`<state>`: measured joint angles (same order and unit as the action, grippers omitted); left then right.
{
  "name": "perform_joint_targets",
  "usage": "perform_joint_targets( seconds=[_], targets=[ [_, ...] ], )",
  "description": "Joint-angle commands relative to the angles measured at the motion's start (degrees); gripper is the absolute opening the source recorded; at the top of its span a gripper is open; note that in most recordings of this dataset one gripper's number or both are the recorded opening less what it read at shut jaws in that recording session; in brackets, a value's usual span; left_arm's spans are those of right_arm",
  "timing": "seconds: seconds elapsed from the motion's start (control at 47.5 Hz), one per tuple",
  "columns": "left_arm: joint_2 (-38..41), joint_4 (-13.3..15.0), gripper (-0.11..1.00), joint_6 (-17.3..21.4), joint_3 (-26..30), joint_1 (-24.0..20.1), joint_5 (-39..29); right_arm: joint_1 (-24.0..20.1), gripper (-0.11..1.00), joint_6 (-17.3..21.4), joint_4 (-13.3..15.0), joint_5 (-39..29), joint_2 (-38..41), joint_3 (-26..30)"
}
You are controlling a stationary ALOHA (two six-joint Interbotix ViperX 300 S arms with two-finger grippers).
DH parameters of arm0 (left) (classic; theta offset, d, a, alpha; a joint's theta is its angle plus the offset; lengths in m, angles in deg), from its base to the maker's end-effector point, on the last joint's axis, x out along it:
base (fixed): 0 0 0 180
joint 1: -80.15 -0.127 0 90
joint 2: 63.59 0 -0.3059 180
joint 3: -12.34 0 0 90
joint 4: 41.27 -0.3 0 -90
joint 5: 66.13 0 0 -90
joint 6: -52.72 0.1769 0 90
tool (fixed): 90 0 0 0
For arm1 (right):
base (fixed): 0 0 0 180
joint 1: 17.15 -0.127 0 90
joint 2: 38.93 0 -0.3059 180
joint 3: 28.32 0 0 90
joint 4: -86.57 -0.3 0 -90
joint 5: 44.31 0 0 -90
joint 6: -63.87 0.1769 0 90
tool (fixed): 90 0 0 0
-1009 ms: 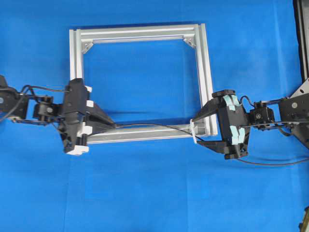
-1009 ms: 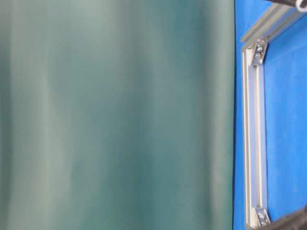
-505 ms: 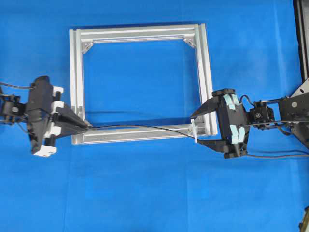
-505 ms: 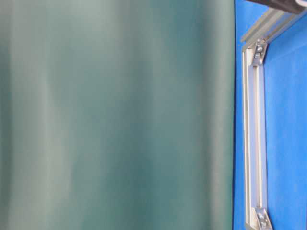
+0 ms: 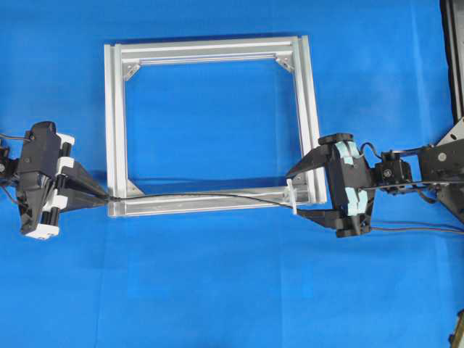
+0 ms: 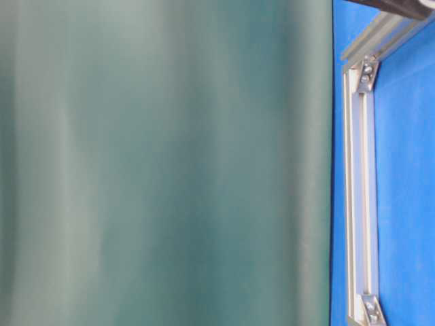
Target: Insert the wire through the string loop located on the right side.
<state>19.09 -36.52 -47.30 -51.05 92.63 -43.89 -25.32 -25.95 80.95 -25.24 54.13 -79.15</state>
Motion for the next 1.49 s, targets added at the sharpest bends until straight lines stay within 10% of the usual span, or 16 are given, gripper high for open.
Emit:
perform_joint_targets(
  seconds=[0.0,0.547,0.841,1.472],
  targets=[
    [-0.2,-0.2,0.08,0.1,0.7,0.4,0.3,-0.1,0.84,0.1,0.1,0.4,-0.7,0.5],
    [-0.2,-0.2,0.11,-0.5,1.1,0.5,-2.8,-0.1,0.84,0.1,0.1,0.3,-0.7,0.4],
    [-0.3,-0.1,0.88,-0.5,1.1,-0.3,-3.3,-0.1,0.84,0.1,0.0,0.2,-0.7,0.5],
    [-8.6,-0.3,0.83,0.4,5.2,-1.8,-11.5,0.1,0.84,0.1,0.1,-9.2,-13.0,0.5]
  ],
)
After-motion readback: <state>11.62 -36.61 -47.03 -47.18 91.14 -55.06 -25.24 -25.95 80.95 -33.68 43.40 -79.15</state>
